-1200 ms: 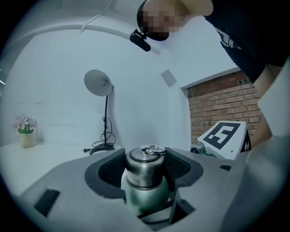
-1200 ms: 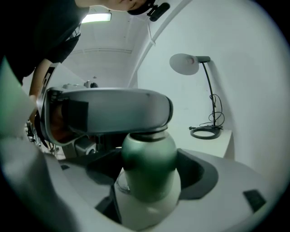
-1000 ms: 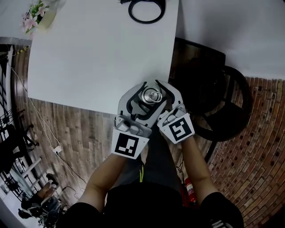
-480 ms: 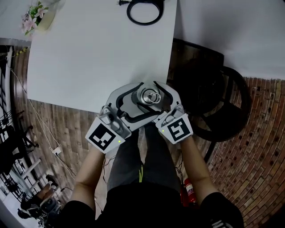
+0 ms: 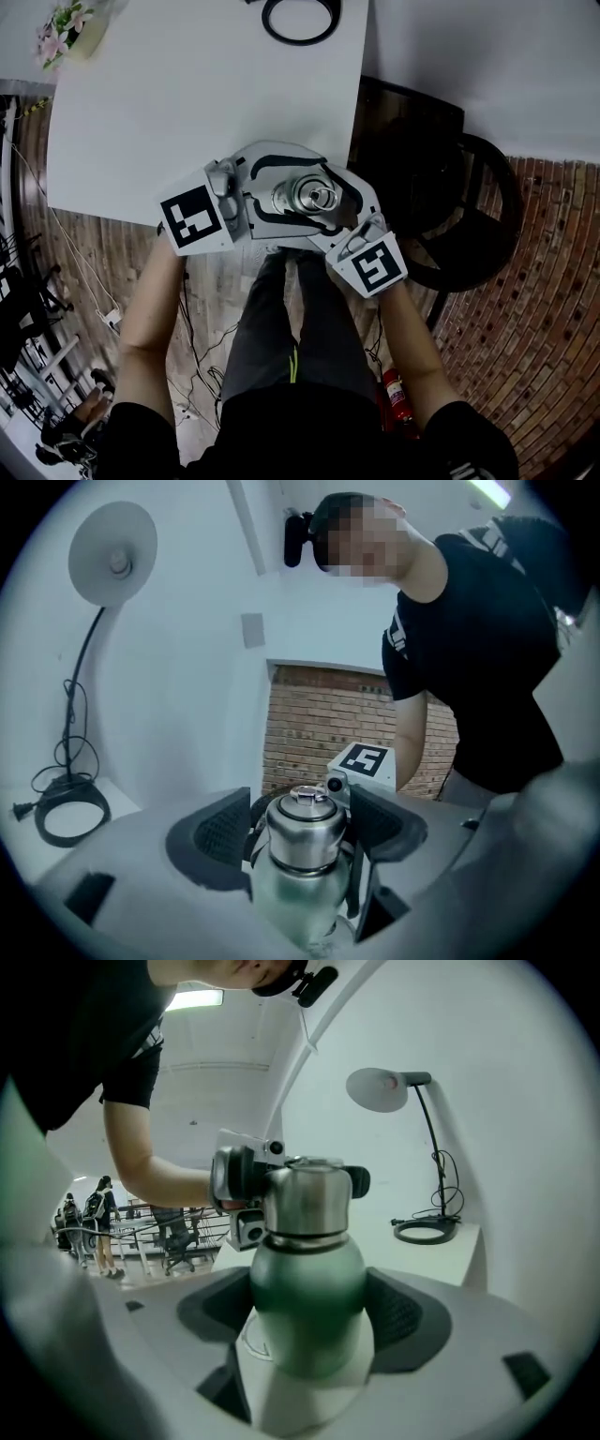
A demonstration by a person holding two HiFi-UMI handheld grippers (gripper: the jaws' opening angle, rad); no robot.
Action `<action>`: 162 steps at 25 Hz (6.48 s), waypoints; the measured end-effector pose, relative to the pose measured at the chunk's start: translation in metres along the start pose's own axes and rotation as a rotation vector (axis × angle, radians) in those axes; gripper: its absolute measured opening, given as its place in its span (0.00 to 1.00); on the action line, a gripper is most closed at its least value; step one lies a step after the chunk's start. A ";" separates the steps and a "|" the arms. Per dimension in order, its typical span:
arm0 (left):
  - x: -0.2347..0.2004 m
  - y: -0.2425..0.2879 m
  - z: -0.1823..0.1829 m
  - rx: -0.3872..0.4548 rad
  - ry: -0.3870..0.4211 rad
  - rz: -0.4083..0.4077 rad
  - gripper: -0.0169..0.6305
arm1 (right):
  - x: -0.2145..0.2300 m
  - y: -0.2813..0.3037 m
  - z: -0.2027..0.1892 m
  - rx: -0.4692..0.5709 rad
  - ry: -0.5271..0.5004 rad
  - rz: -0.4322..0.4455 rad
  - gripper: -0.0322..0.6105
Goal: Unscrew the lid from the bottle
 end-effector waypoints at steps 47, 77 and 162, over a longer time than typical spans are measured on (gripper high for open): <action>0.027 0.010 -0.011 0.017 -0.338 0.714 0.54 | -0.001 0.001 -0.003 0.025 0.036 -0.039 0.58; -0.002 0.013 -0.012 -0.078 -0.093 -0.225 0.45 | 0.000 0.002 -0.002 0.011 0.052 -0.040 0.58; 0.046 -0.084 0.096 0.055 -0.183 0.865 0.45 | -0.008 -0.132 0.050 -0.042 0.105 -0.269 0.57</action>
Point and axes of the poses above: the fingertips, and each gripper's own axes: y forward along the fingers, x to its right, z out of its top, the point moved 6 cm from there along -y, backward along the fingers, and after that the axes turned 8 degrees about -x, right-handed, at the moved point
